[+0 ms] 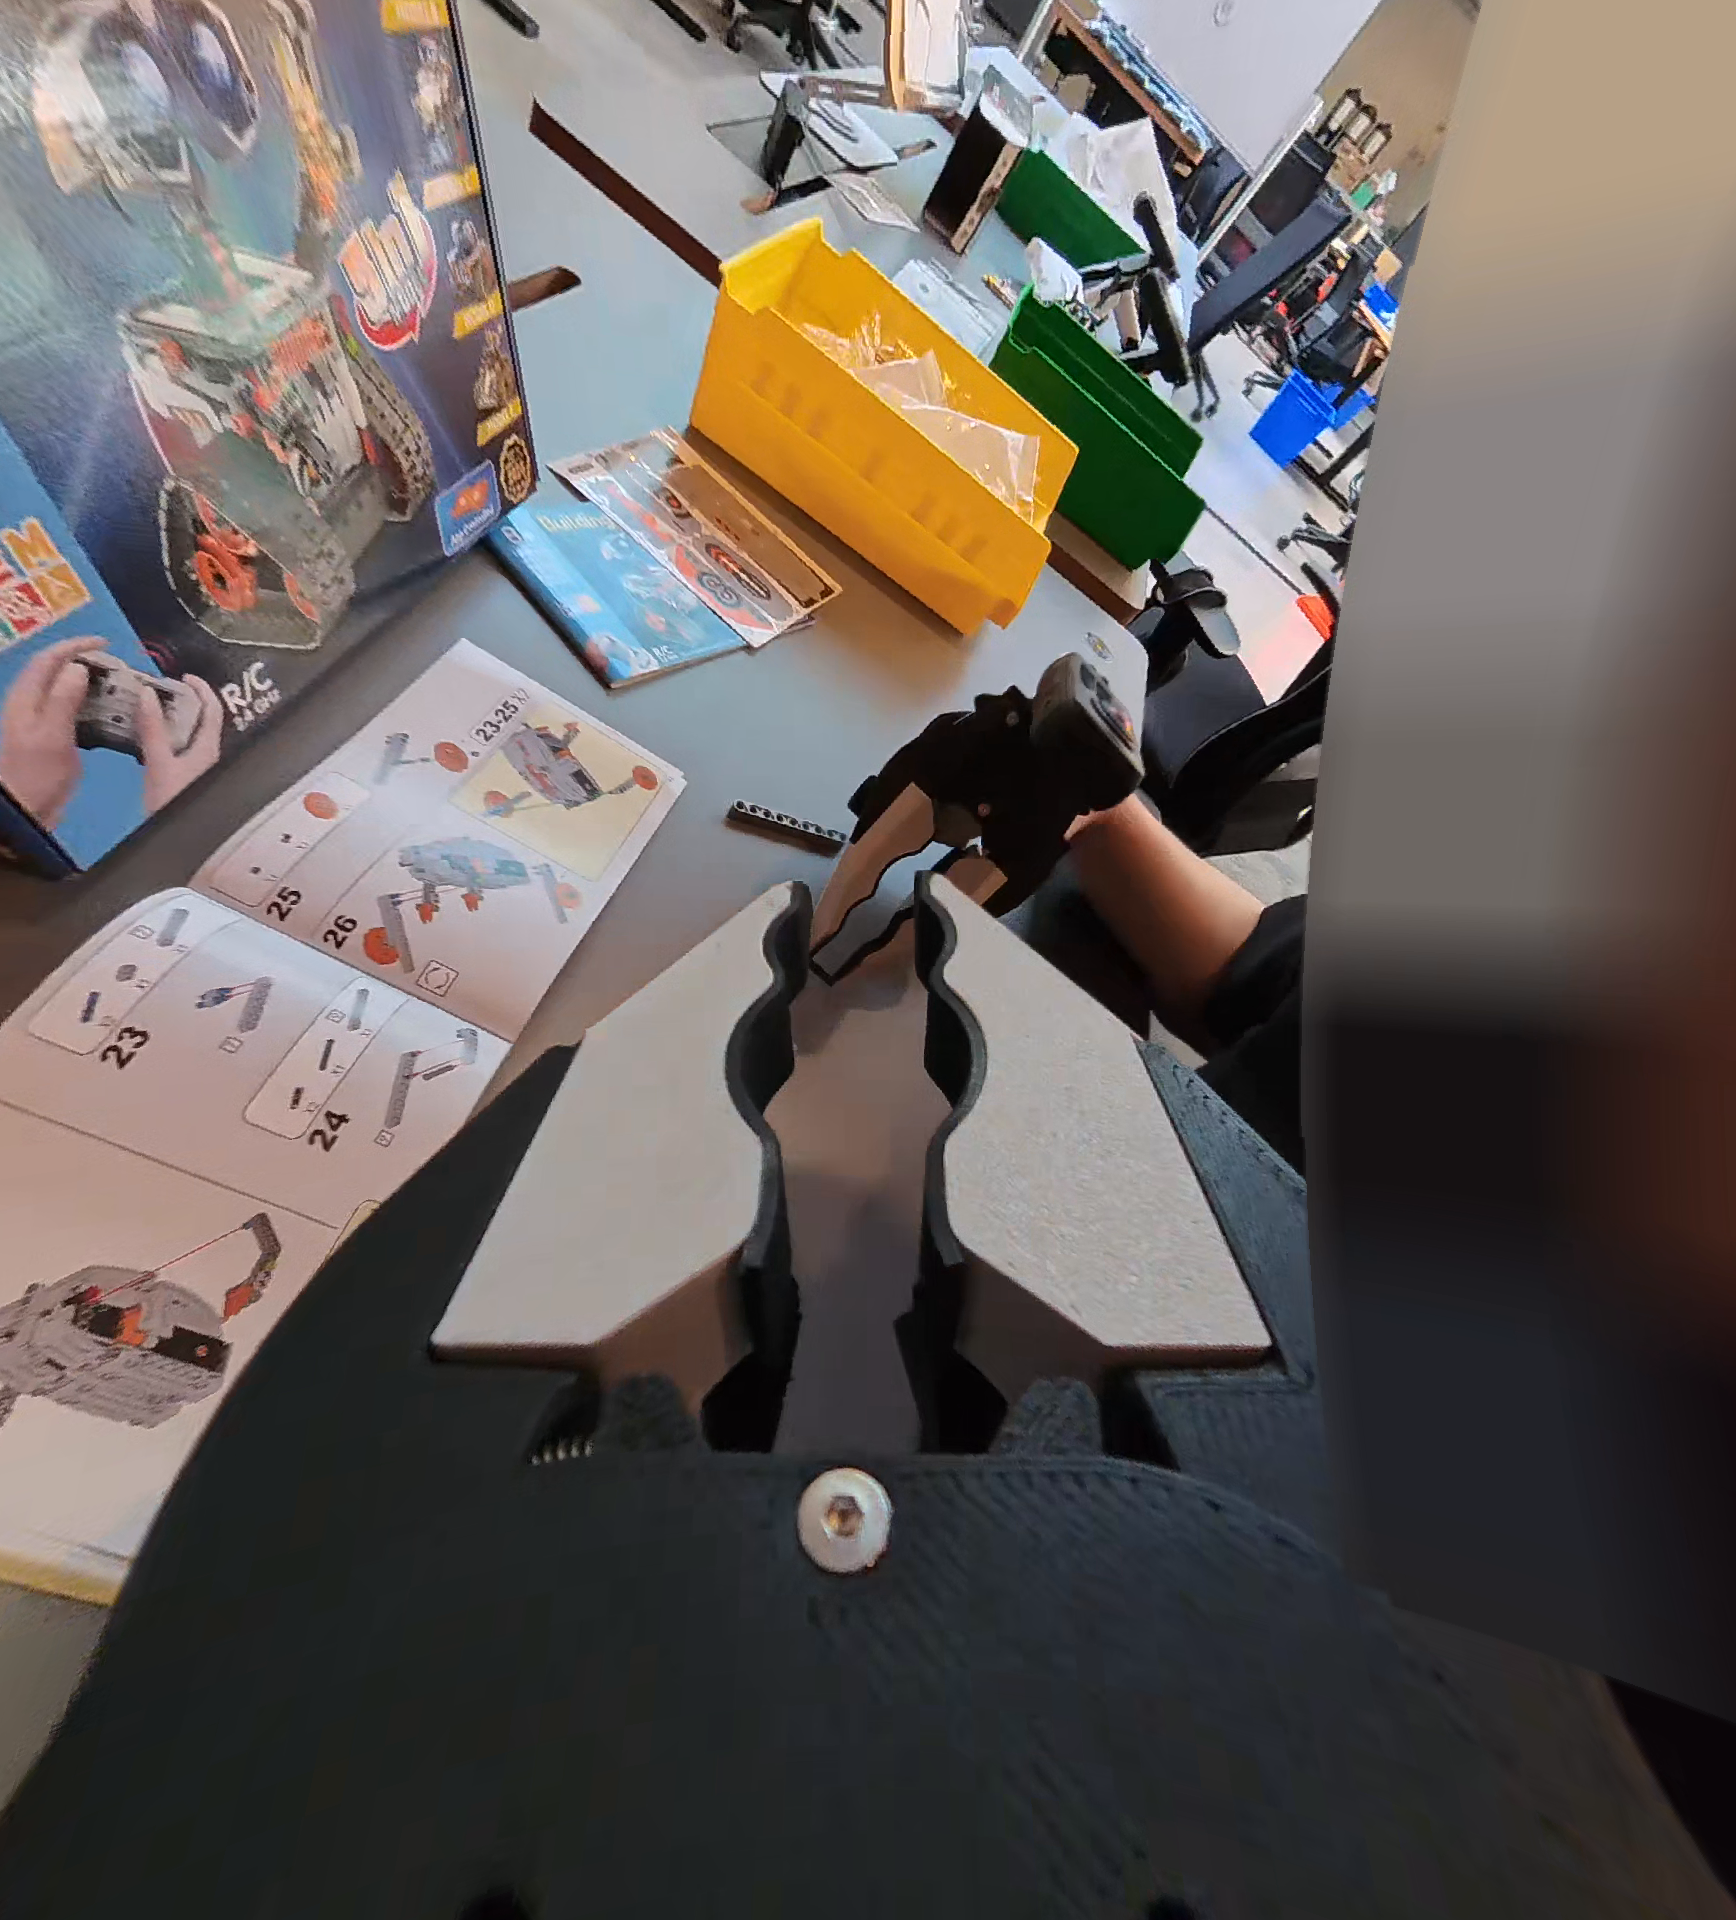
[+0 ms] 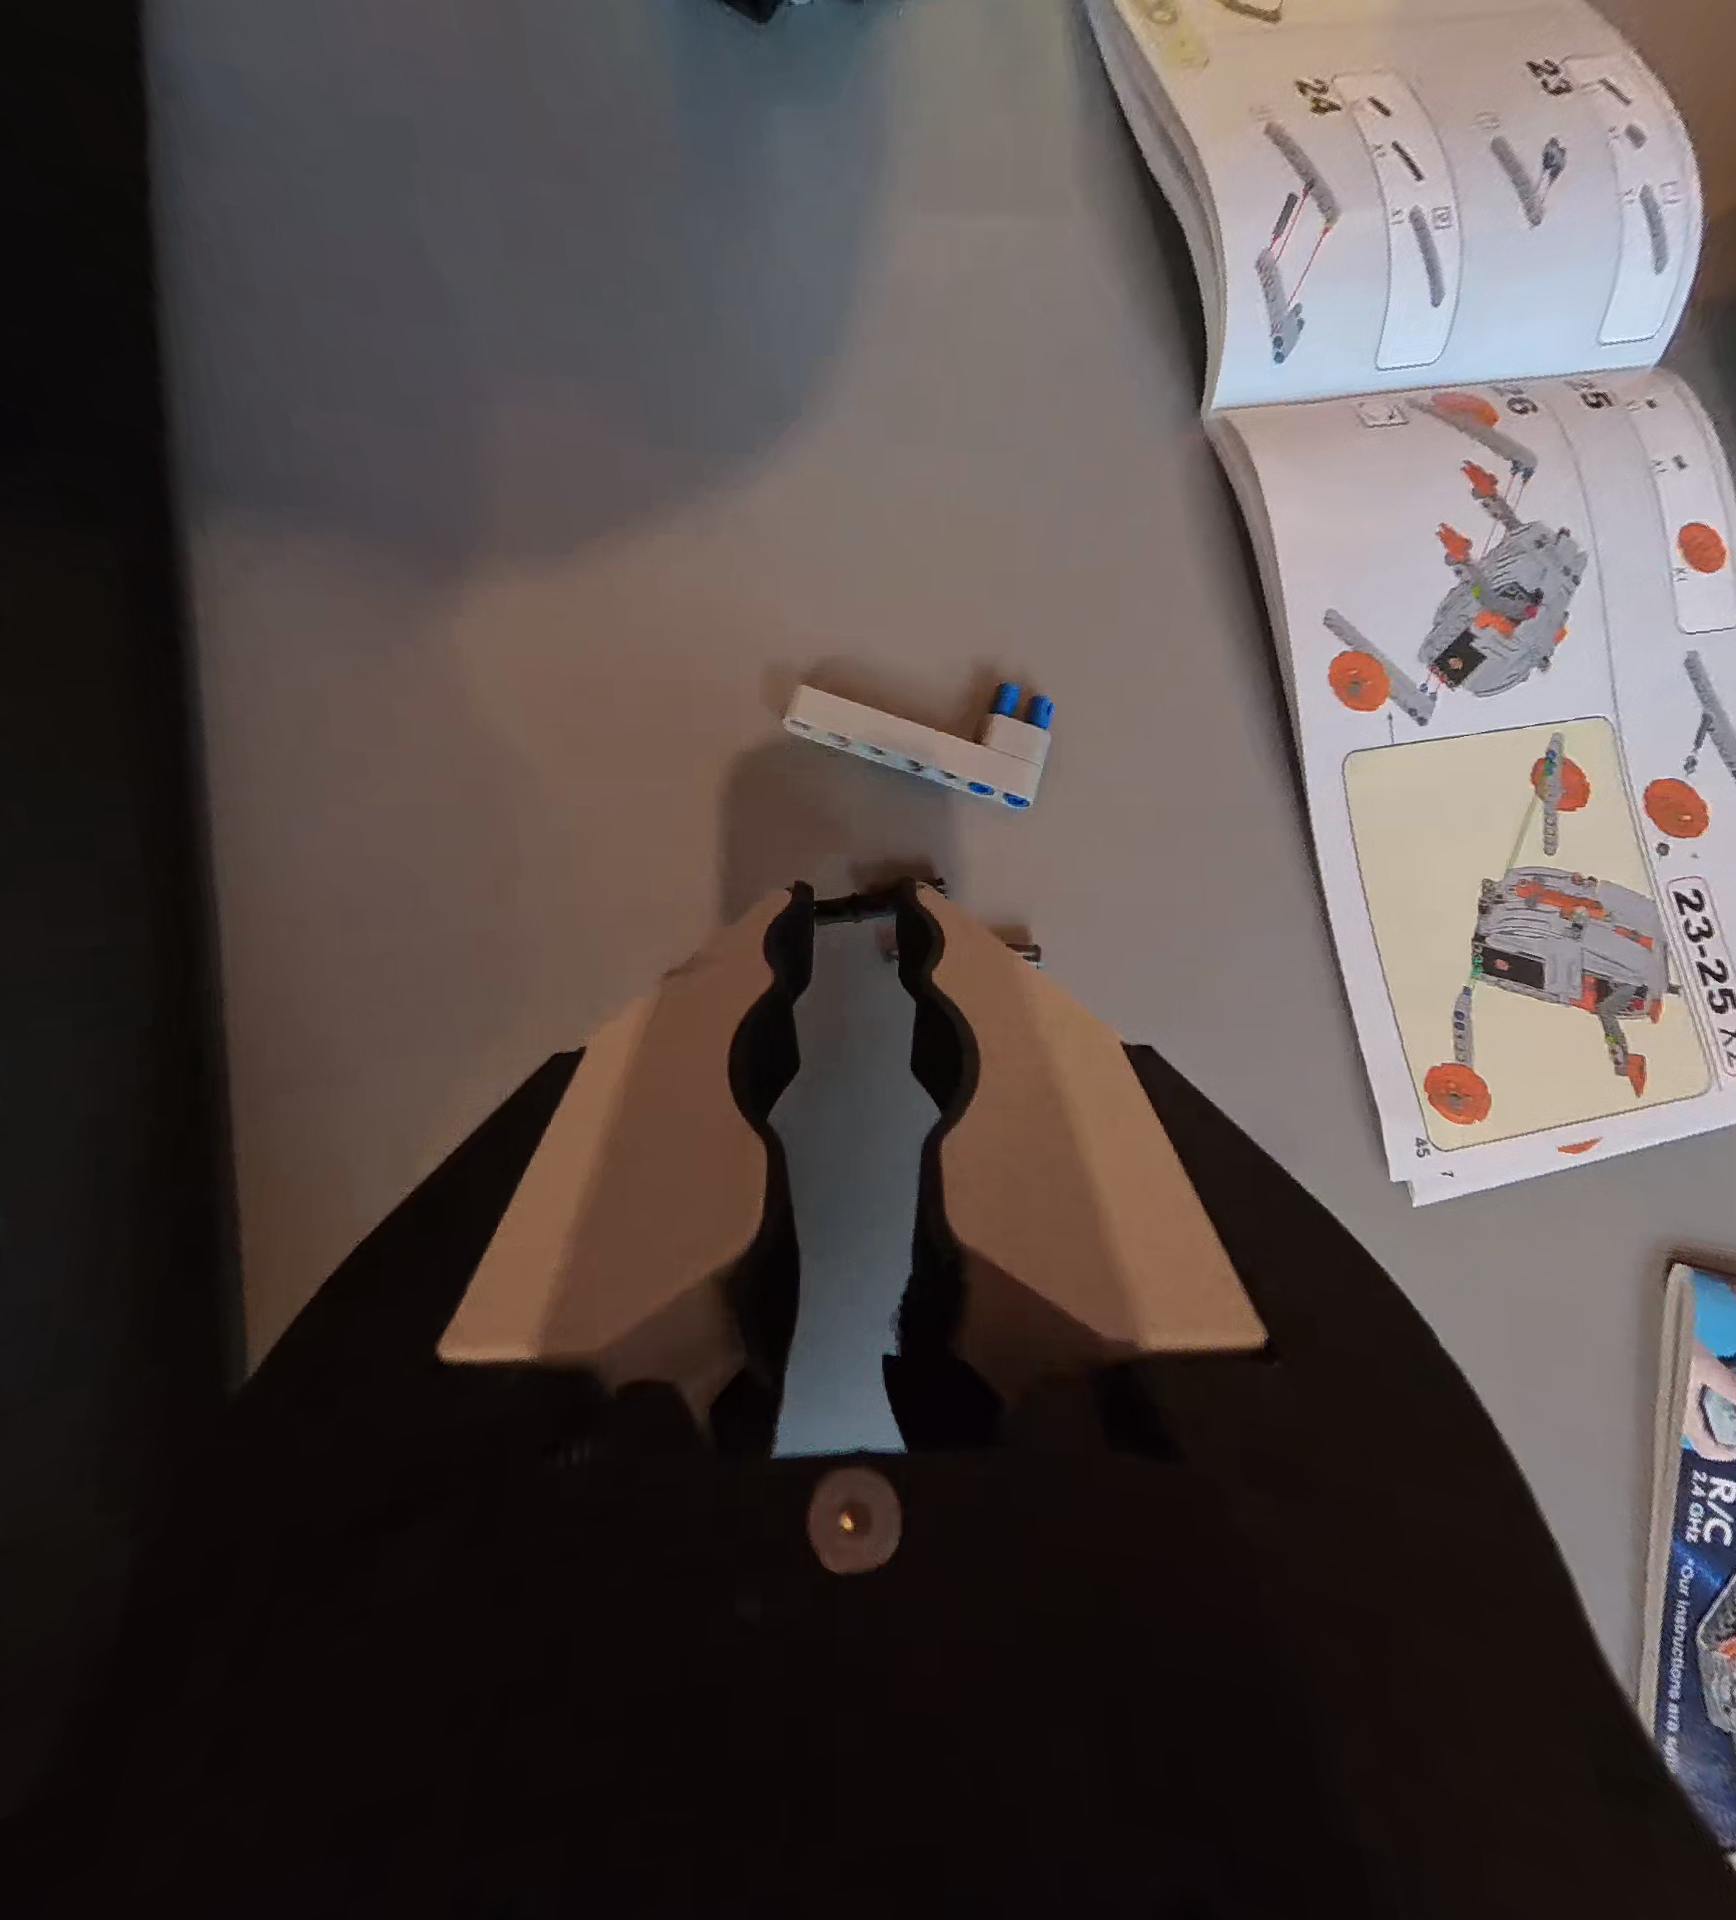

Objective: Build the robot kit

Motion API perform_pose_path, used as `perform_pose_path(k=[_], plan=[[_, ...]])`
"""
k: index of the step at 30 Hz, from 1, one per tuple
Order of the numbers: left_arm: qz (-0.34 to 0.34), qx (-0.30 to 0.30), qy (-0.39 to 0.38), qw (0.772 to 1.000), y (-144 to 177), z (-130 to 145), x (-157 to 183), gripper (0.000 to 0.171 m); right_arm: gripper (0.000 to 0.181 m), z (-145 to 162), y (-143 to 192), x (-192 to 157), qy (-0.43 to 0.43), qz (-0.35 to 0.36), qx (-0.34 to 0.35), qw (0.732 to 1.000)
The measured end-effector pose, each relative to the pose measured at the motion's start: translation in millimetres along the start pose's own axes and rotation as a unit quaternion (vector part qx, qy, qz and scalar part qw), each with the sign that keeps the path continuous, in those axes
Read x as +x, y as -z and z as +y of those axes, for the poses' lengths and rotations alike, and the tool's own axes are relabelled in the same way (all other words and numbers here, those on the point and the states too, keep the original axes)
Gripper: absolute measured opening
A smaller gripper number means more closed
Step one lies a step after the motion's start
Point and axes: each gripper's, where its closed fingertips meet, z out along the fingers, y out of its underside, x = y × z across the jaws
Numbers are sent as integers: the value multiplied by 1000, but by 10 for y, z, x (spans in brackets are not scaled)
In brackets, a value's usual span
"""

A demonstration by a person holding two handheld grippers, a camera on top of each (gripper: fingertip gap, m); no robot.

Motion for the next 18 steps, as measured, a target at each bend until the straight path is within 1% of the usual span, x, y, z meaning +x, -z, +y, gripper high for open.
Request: perform_pose_path(k=[3, 7, 14, 18], plan=[[-18, 5, -15, 1000, 112, -24, 36, 17, 14, 41, -14, 40, -7, -3, -4, 1000], [-37, -5, -28, 999, 138, 3, 52, 16, 14, 104, -65, 84, -14, -12, -15, 1000], [-32, -19, -25, 999, 107, 50, 75, 15, 15, 109, -85, 89, -39, -38, -3, 999], [-31, -18, -18, 999, 125, 46, 56, 15, 19, 110, -84, 102, -33, -31, -1, 999]])
